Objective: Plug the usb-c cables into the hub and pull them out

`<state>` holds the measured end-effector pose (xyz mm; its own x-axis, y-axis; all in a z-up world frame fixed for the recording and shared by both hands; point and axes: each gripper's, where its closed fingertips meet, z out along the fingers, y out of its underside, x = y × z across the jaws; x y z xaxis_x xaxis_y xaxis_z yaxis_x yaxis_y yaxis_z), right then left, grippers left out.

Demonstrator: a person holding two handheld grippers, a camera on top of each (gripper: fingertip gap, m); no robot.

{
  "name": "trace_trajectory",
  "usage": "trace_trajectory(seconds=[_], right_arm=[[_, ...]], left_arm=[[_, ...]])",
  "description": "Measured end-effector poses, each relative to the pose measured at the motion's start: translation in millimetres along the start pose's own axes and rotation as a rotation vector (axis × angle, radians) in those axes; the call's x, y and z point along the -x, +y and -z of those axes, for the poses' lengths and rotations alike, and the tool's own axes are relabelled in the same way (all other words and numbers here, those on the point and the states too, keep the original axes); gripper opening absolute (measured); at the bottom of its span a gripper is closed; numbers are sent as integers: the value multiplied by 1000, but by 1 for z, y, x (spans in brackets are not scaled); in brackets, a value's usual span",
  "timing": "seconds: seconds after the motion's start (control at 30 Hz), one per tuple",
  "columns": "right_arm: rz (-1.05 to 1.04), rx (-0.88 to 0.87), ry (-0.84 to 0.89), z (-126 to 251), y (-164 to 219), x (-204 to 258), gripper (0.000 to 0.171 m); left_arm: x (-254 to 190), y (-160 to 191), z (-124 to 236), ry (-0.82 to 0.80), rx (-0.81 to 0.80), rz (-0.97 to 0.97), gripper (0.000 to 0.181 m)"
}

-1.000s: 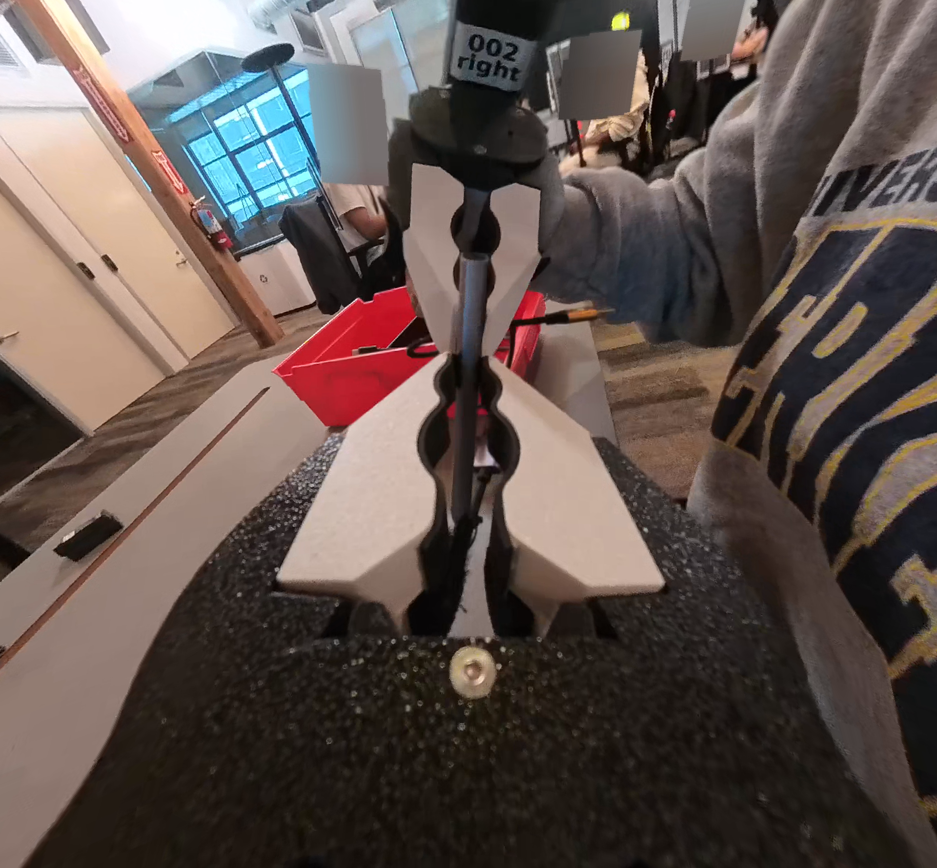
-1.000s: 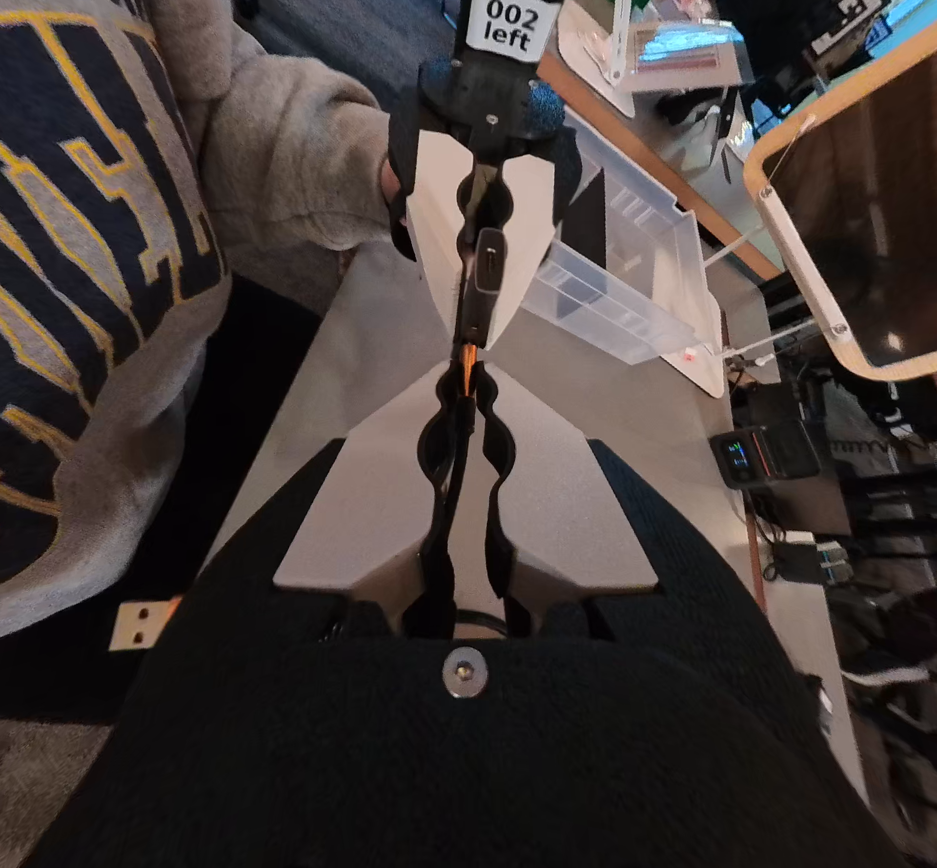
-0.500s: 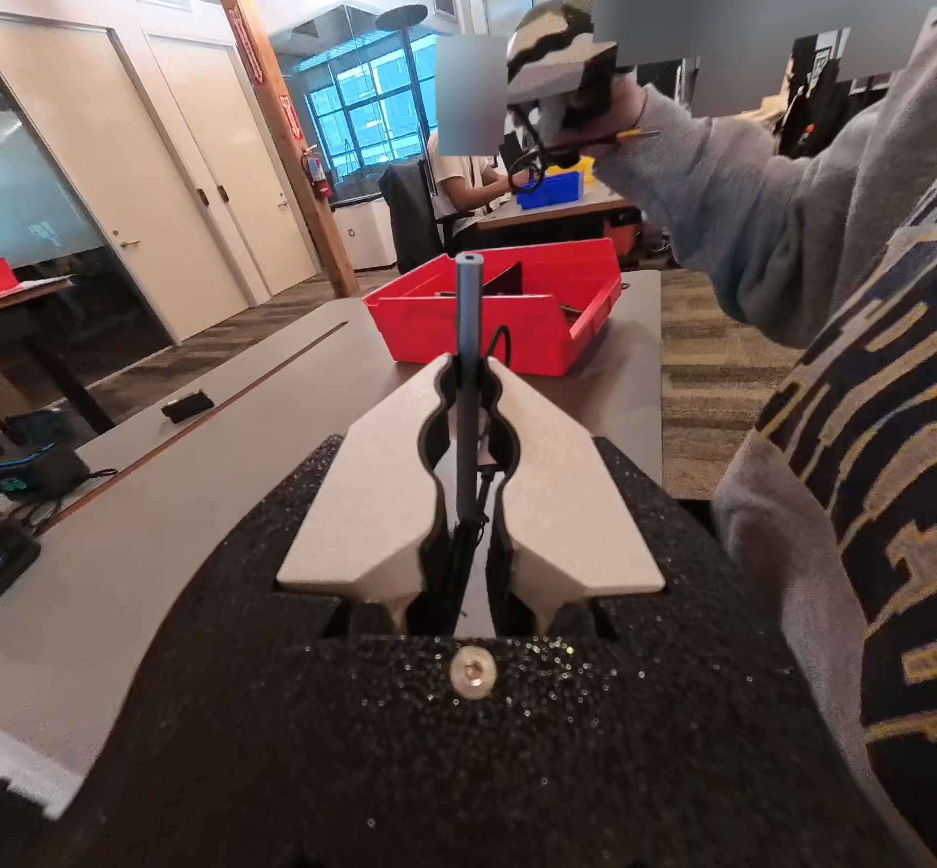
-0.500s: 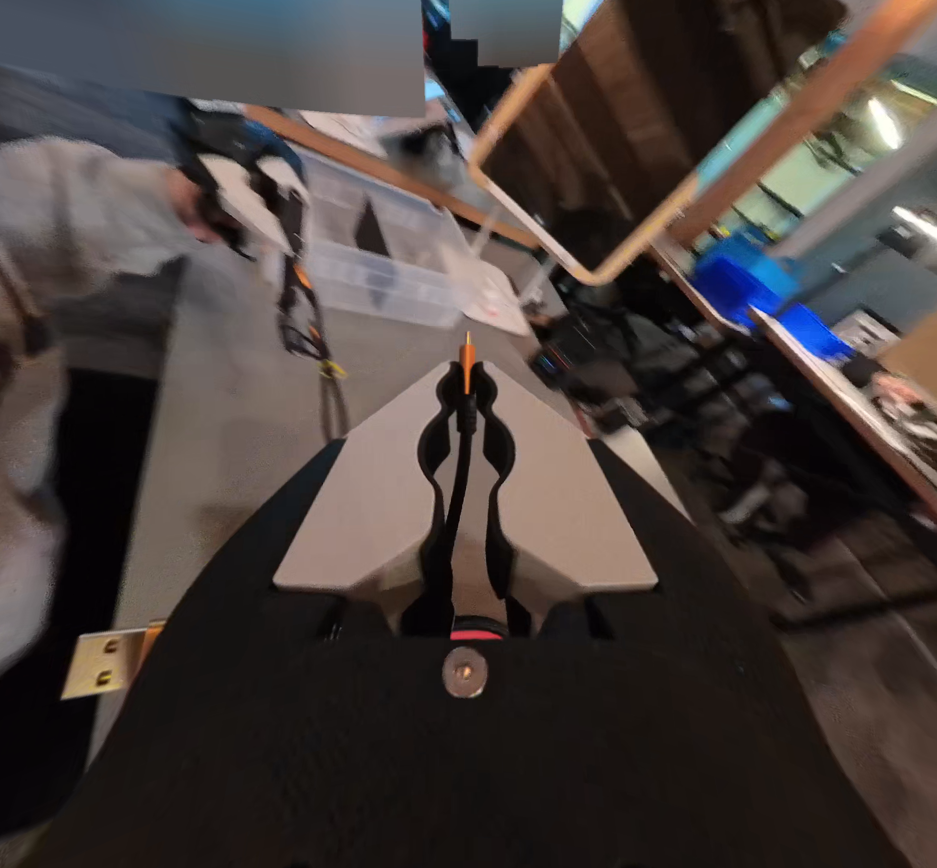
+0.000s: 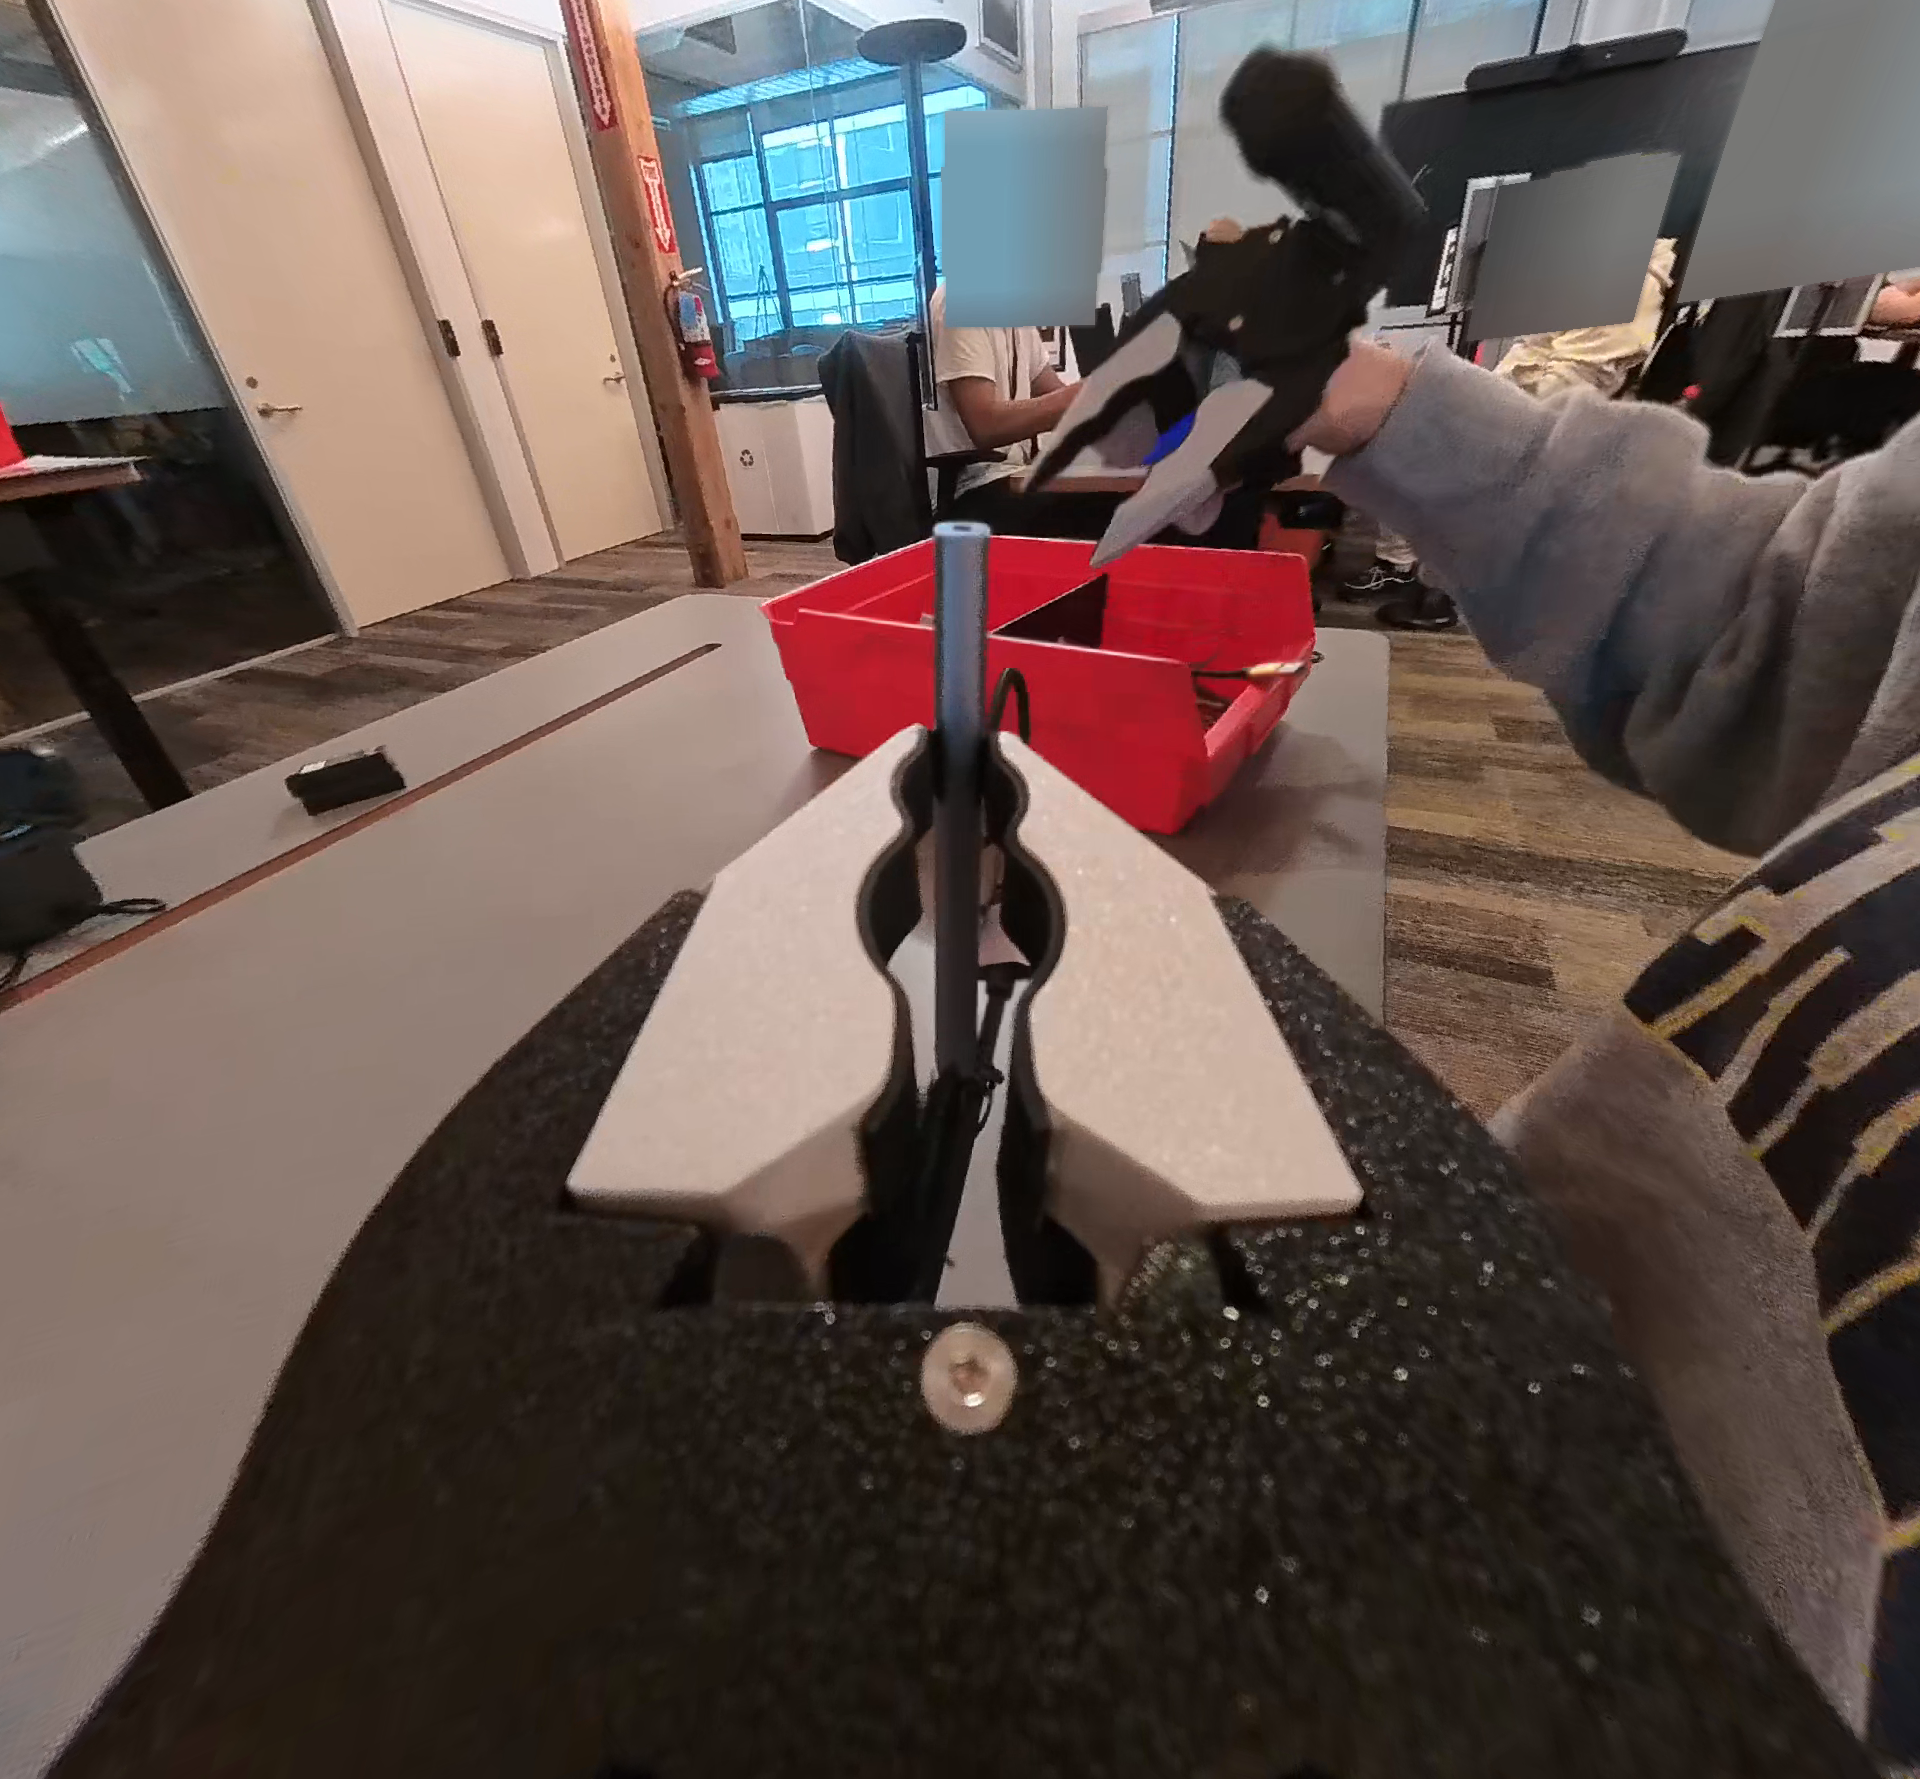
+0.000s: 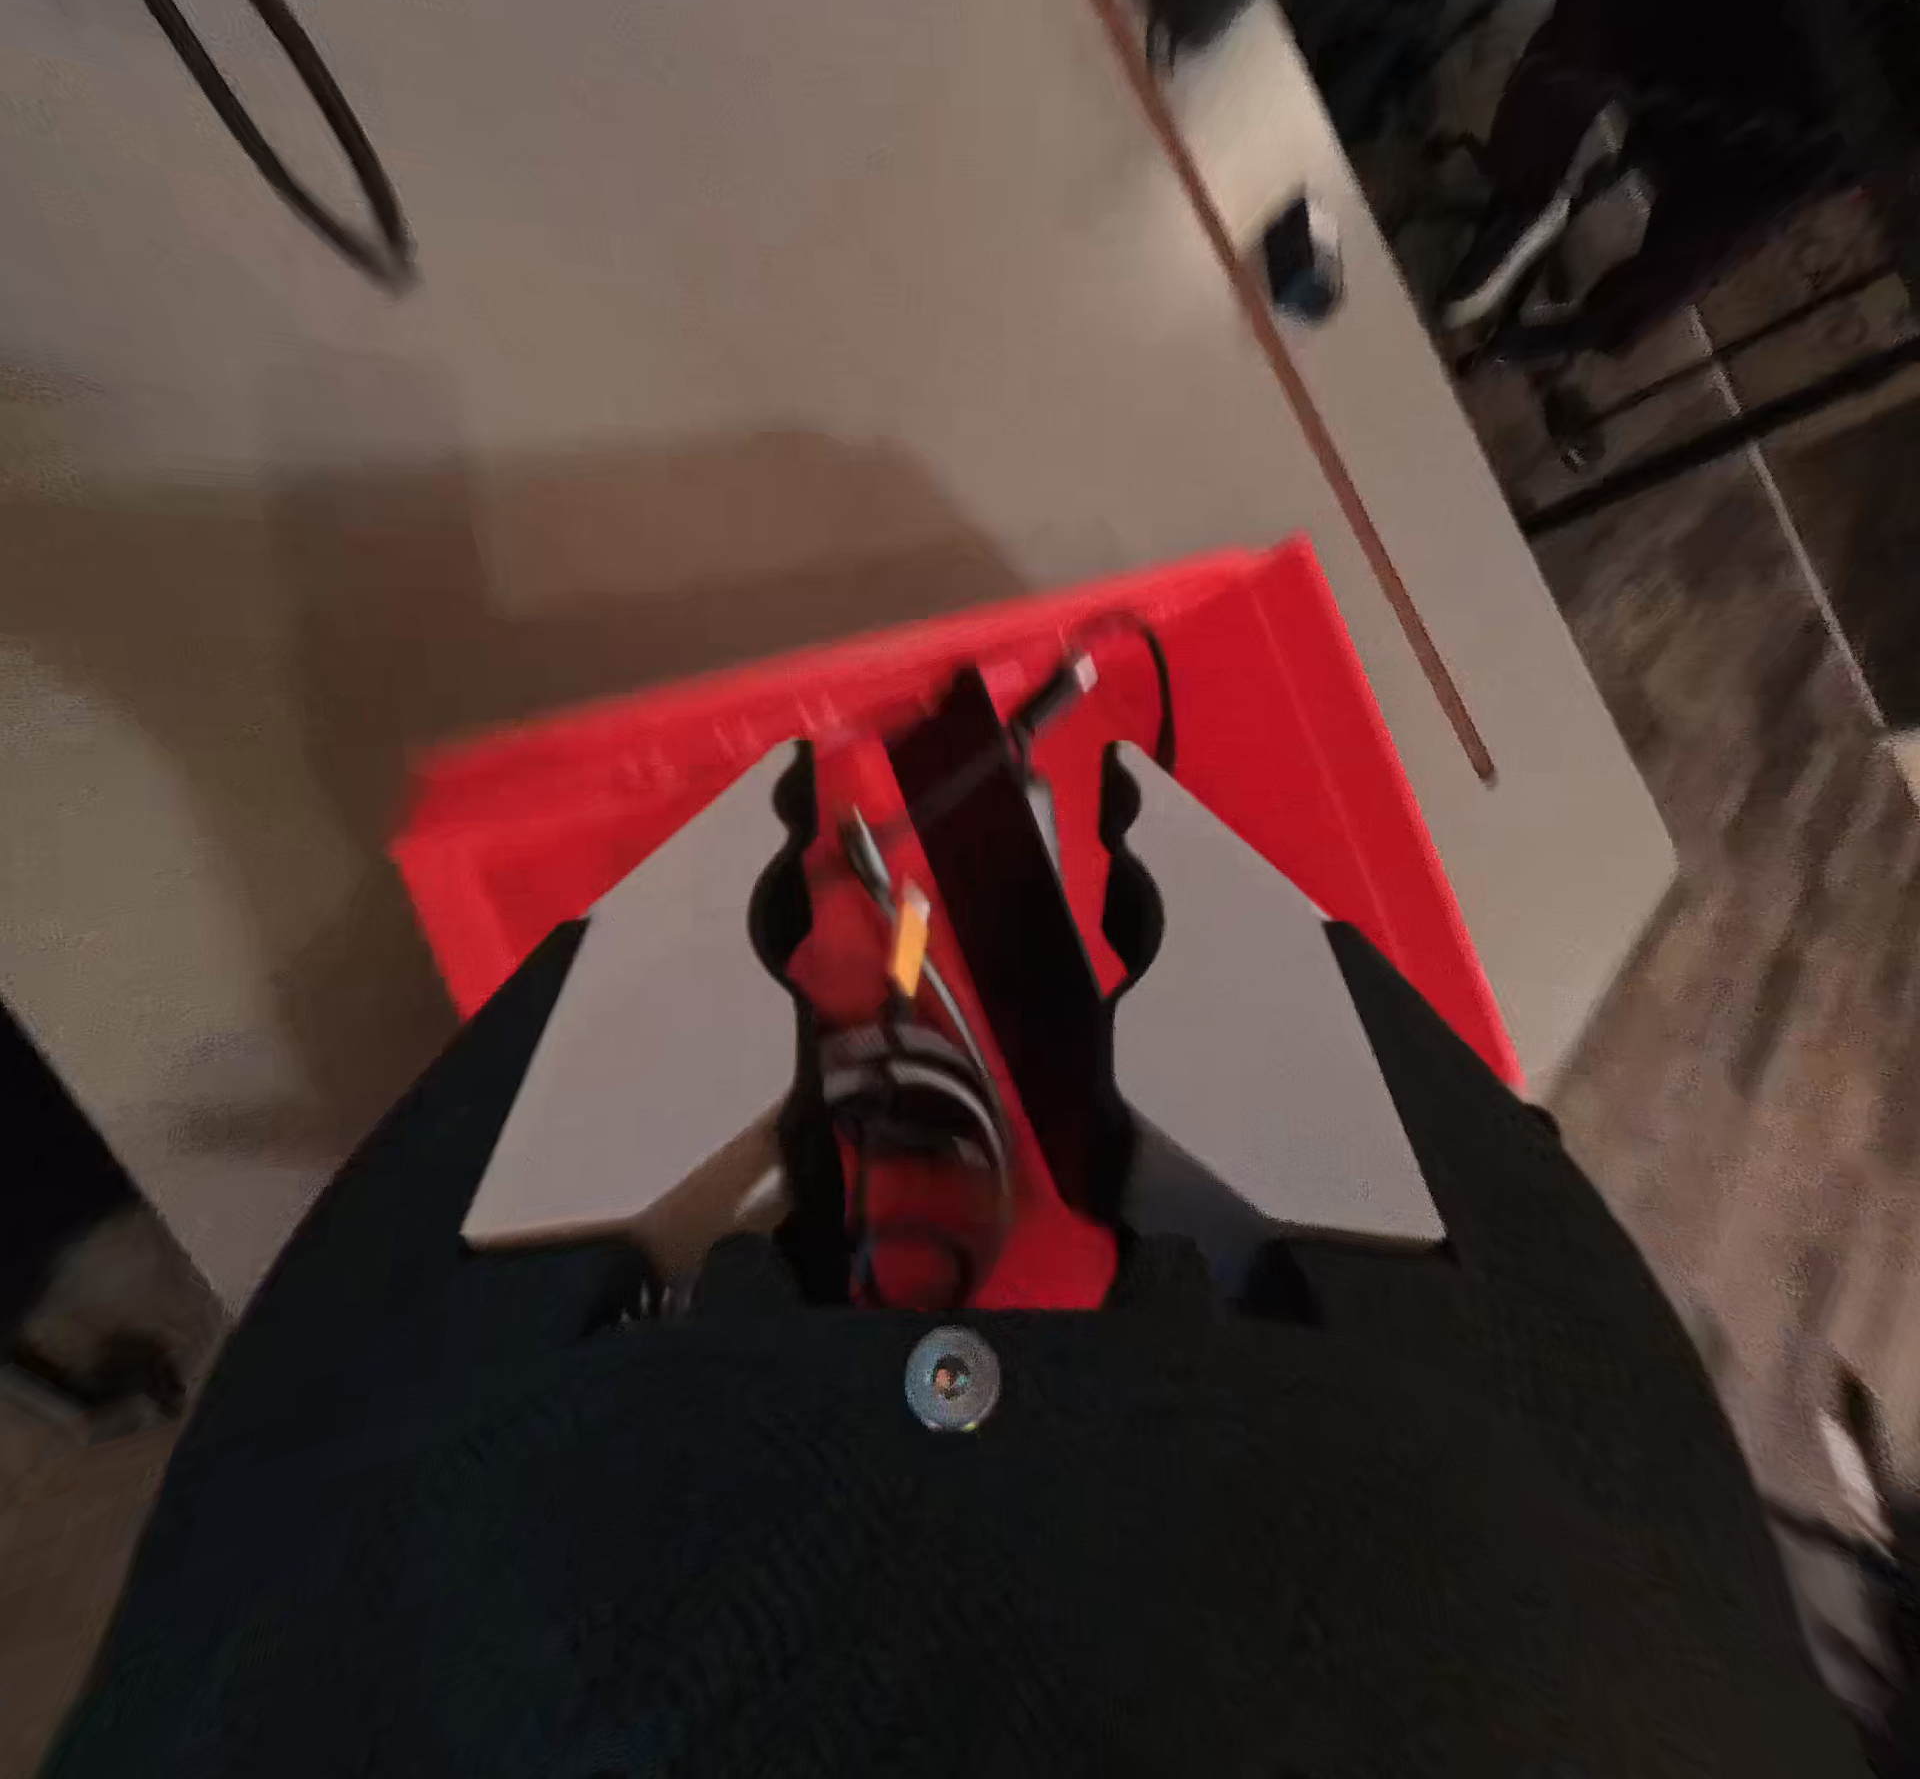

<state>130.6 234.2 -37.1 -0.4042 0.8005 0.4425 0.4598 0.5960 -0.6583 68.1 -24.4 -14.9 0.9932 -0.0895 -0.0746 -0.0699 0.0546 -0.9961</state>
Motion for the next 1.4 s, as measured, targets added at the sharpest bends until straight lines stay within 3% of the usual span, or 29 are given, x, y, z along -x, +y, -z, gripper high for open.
trace_trajectory(seconds=[0.1, 0.17, 0.3, 0.47, 0.53, 0.63, 0.73, 0.77, 0.83, 1.03, 1.17, 1.27, 1.33, 1.4], right_arm=[[62, -337, -149, 6, -89, 63, 48], [135, -436, -292, 4, -126, 113, 43], [217, -382, -456, -31, -147, 170, 35], [225, -376, -549, -52, -150, 188, 19], [218, -398, -580, -49, -151, 189, 6], [259, -400, -583, -48, -148, 191, 4], [297, -392, -560, -48, -146, 189, 4], [299, -392, -561, -47, -146, 189, 4], [309, -394, -542, -47, -147, 186, 4], [327, -459, -613, -25, -147, 193, 5], [380, -429, -564, -20, -136, 190, 5], [338, -337, -337, -11, -109, 127, 4], [188, -386, -269, 22, -100, 84, 4], [168, -282, -144, 36, -78, 47, 4]], left_arm=[[-6, 0, -10, 38, -6, -1, 6], [-13, 0, -15, 75, -9, -7, 6], [-28, 1, -25, 135, 7, -40, 6], [-38, 2, -28, 177, -5, -55, 6], [-42, 2, -26, 205, -11, -45, 6], [-44, 5, -26, 226, 16, -51, 8], [-36, 24, -29, 179, 151, -102, 33], [-34, 28, -30, 173, 175, -122, 32], [-41, 25, -31, 208, 155, -141, 8], [-62, 15, -26, 264, 155, -216, 7], [-69, 19, -34, 254, 187, -268, 7], [-21, 18, 2, 70, 195, -217, 6], [-8, 5, 28, 38, 118, -131, 6], [-10, 5, 29, 22, 120, -133, 6]])
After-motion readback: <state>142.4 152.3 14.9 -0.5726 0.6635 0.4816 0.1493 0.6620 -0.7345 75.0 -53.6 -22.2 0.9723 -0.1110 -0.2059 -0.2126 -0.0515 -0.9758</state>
